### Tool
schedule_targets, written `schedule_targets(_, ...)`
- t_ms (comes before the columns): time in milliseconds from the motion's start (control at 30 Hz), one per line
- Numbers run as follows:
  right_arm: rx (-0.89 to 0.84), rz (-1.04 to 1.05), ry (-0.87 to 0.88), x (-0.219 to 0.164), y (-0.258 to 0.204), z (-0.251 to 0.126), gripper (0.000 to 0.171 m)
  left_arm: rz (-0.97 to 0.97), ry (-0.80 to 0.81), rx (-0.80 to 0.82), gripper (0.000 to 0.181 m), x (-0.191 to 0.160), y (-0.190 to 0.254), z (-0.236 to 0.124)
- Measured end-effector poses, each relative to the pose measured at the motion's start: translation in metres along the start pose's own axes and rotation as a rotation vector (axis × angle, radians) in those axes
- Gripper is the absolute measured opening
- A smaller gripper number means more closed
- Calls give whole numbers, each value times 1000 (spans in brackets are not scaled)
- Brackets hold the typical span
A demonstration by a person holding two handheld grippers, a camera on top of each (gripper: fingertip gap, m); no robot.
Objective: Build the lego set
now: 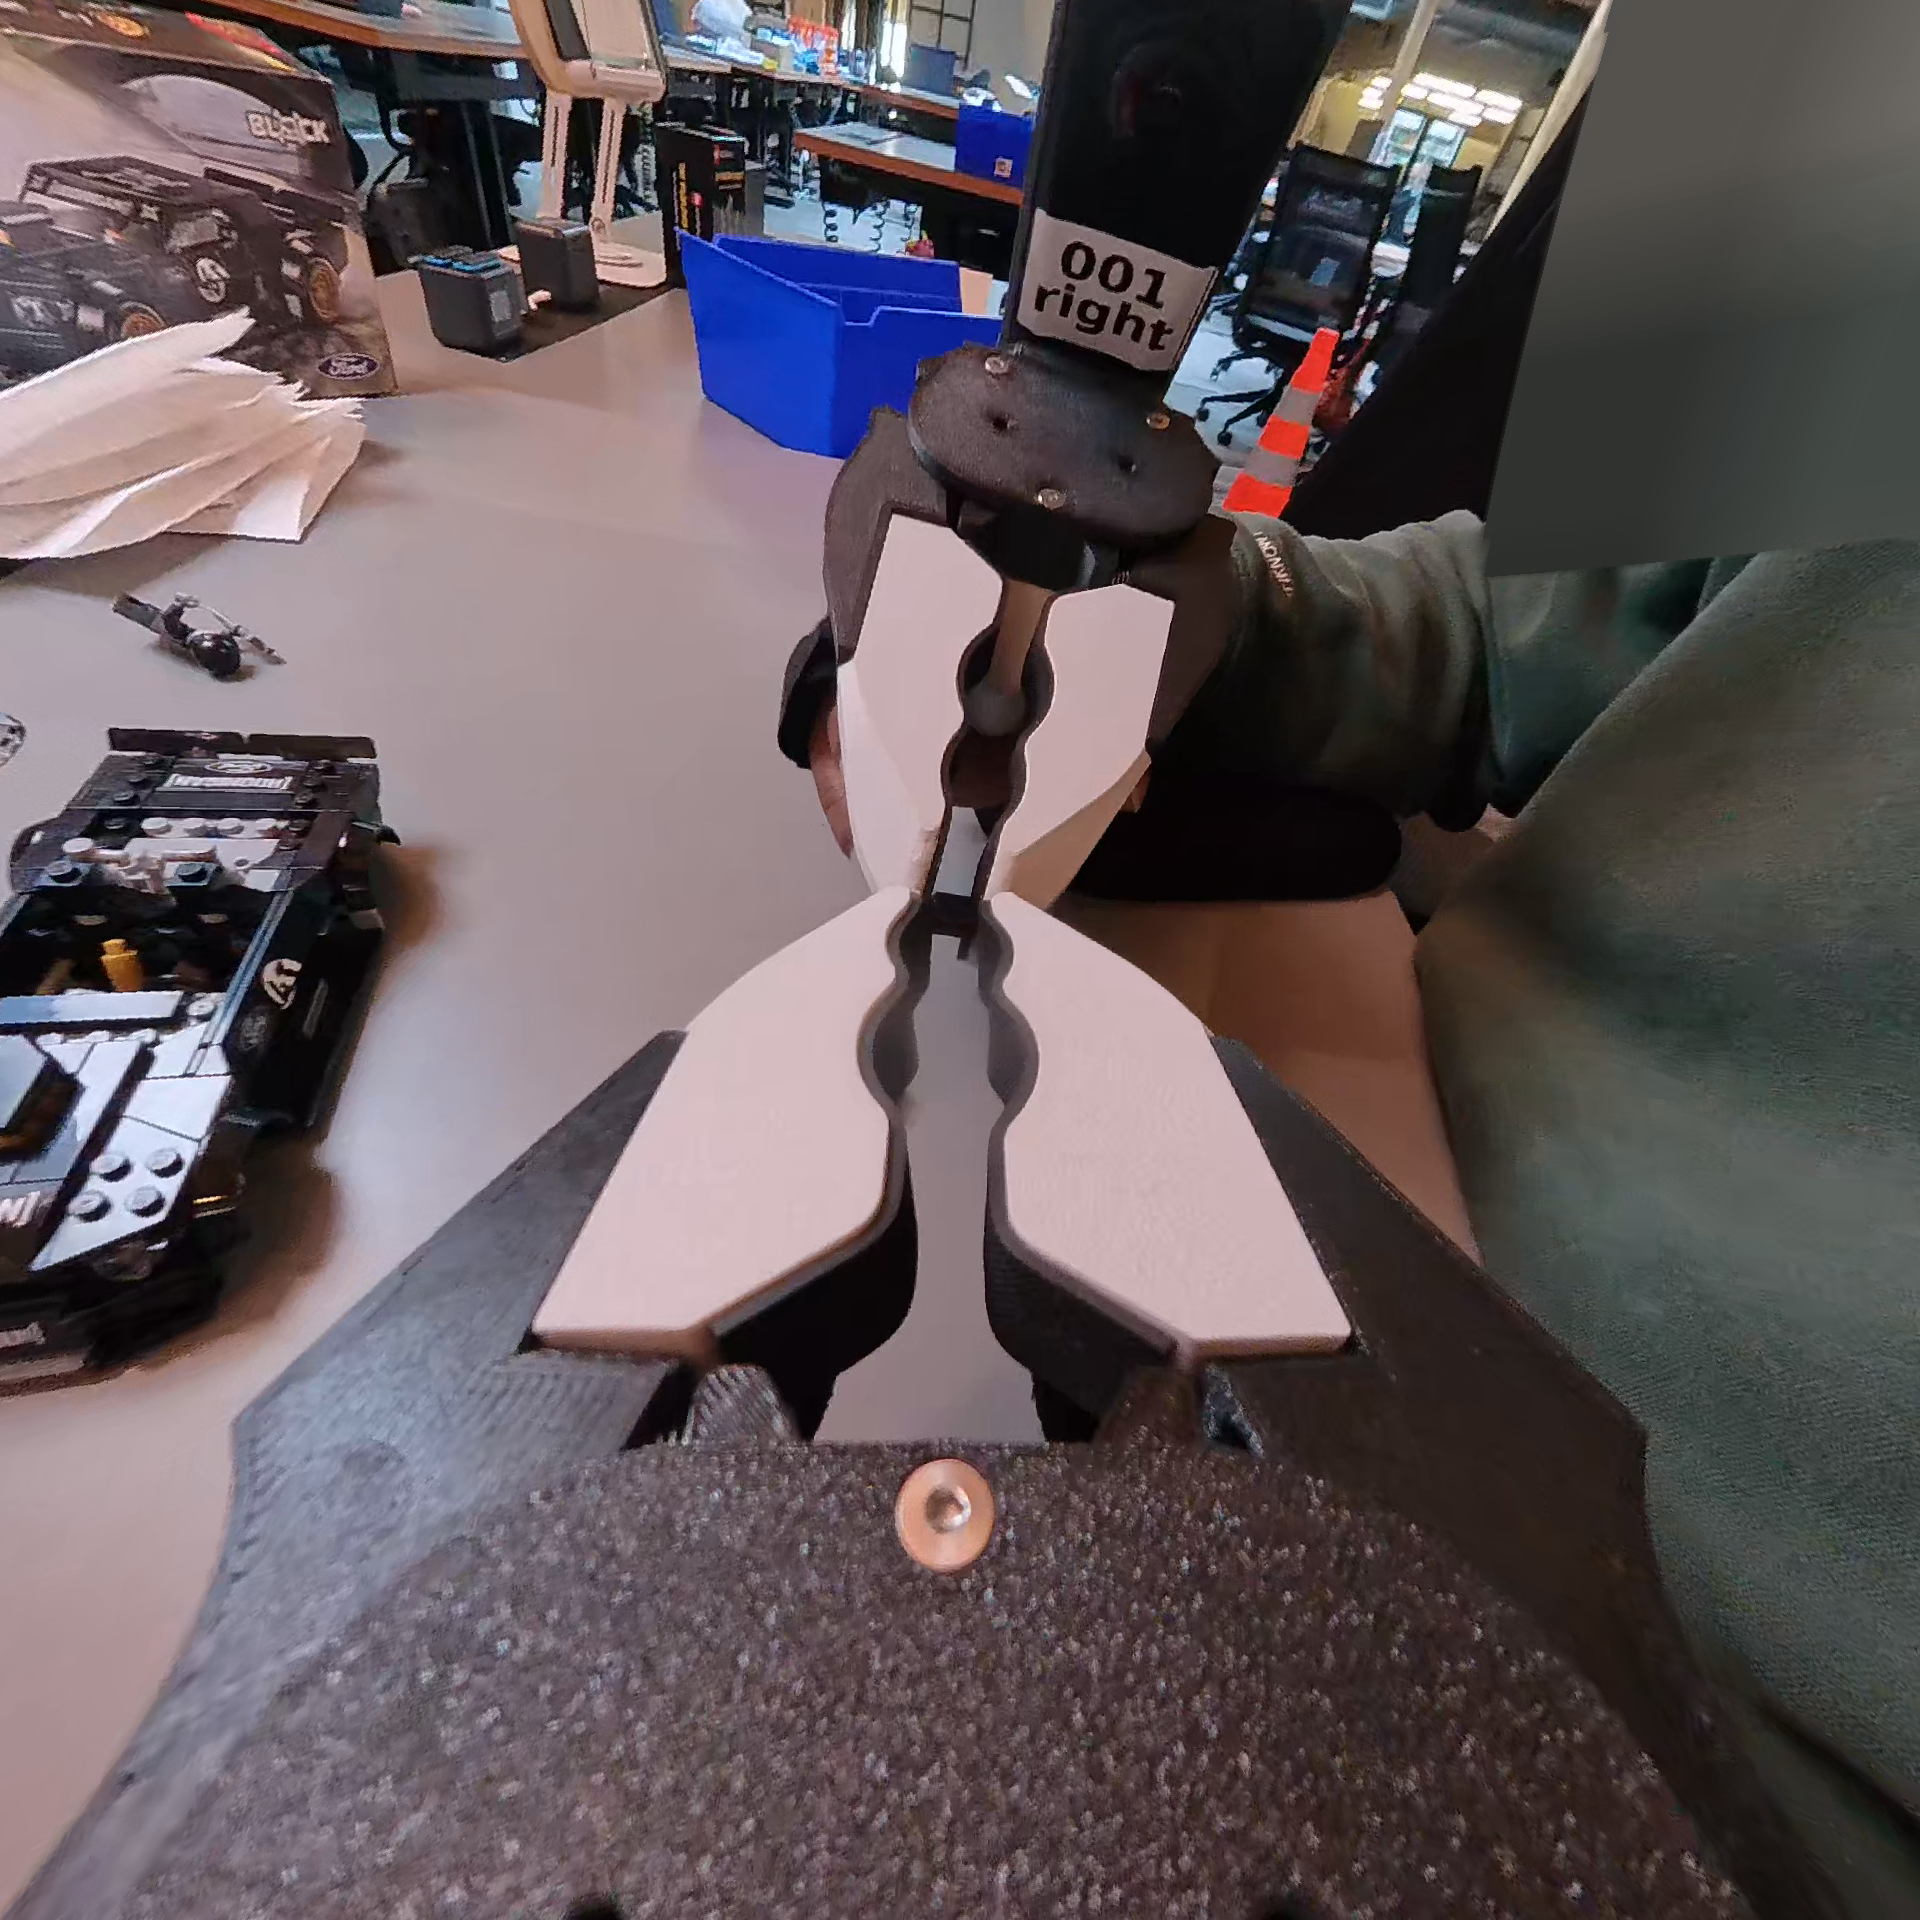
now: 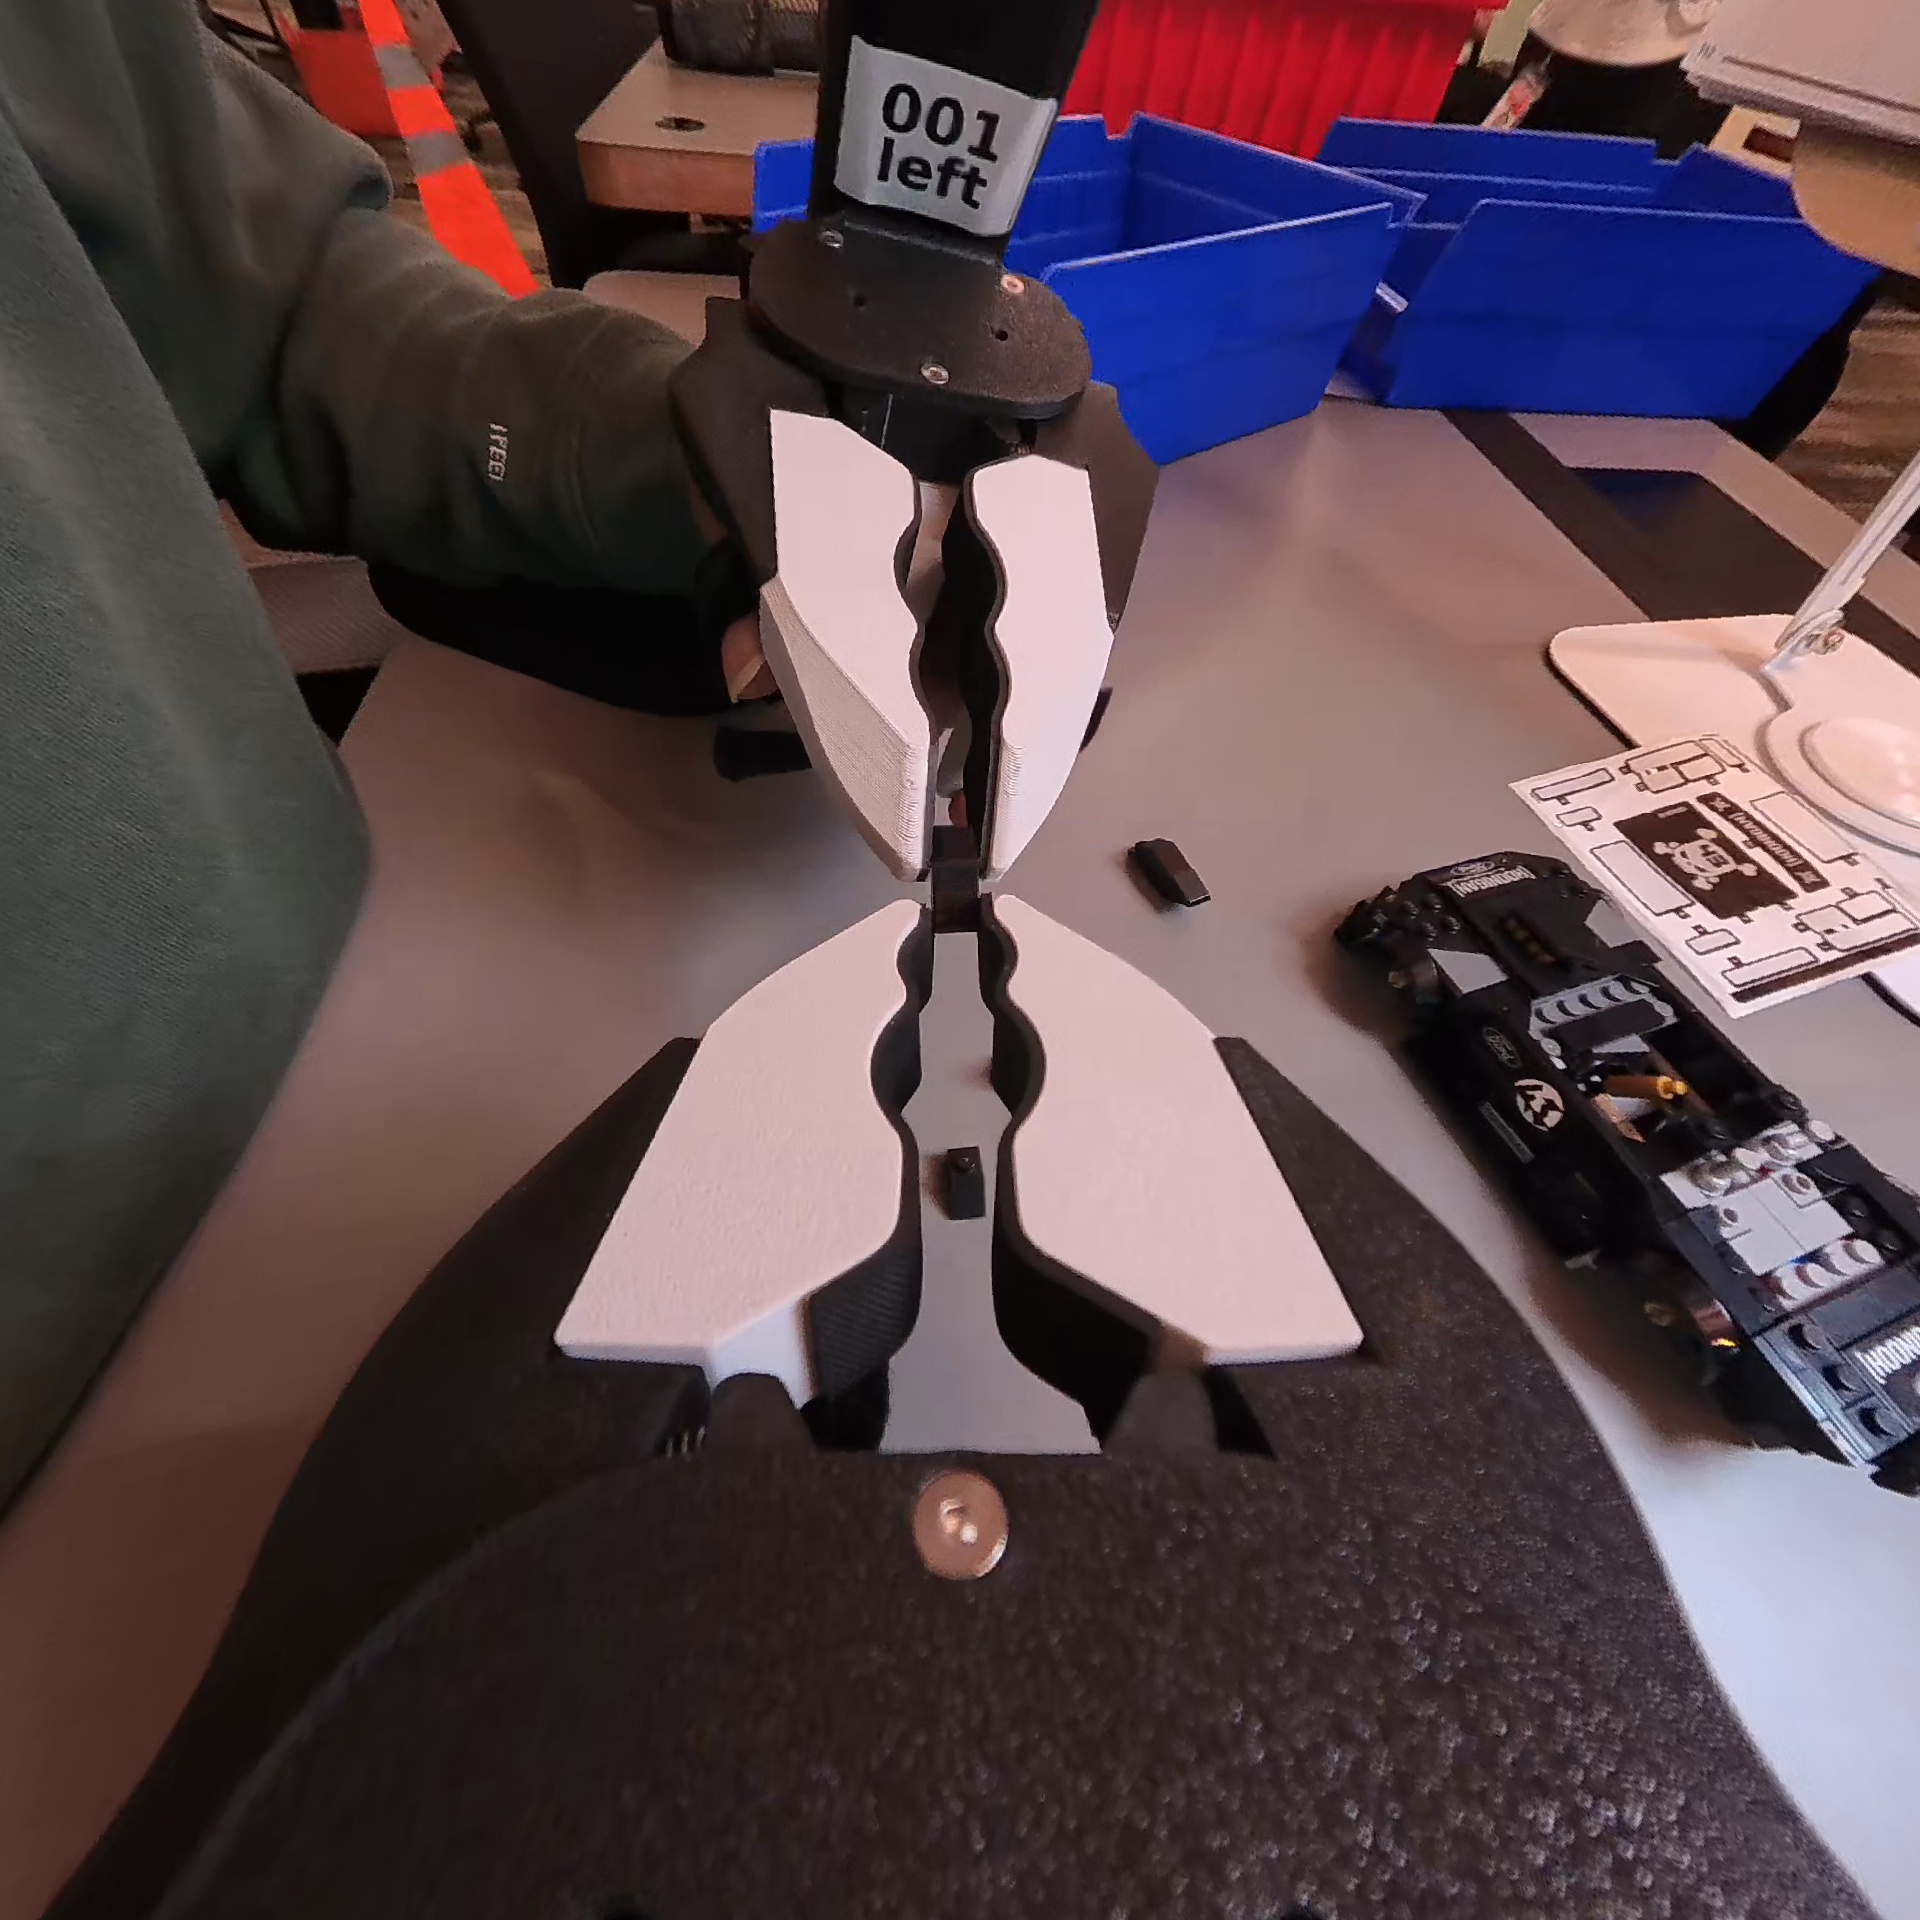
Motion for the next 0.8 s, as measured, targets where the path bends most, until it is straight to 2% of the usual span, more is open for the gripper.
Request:
schedule_targets(400,-18,20,-80,-15,5,0,8,71,-50,20,9,-11,-7,8)
schedule_targets(533,-18,28,-185,-34,6,1,9,83,-161,43,9,-31,-13,10)
schedule_targets(700,18,32,-411,-75,2,-4,21,64,-259,43,9,-51,-15,17)
schedule_targets(800,14,25,-435,-77,2,-3,22,53,-290,38,9,-56,-16,21)
Point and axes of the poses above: each gripper's, where its closed fingertips meet, z out along the fingers, x out of its top, y = z × x across the jaws, the point moved 1 cm from there along -z, back along the fingers, and after that the axes turned 3 degrees about y, right-handed, at the moved point
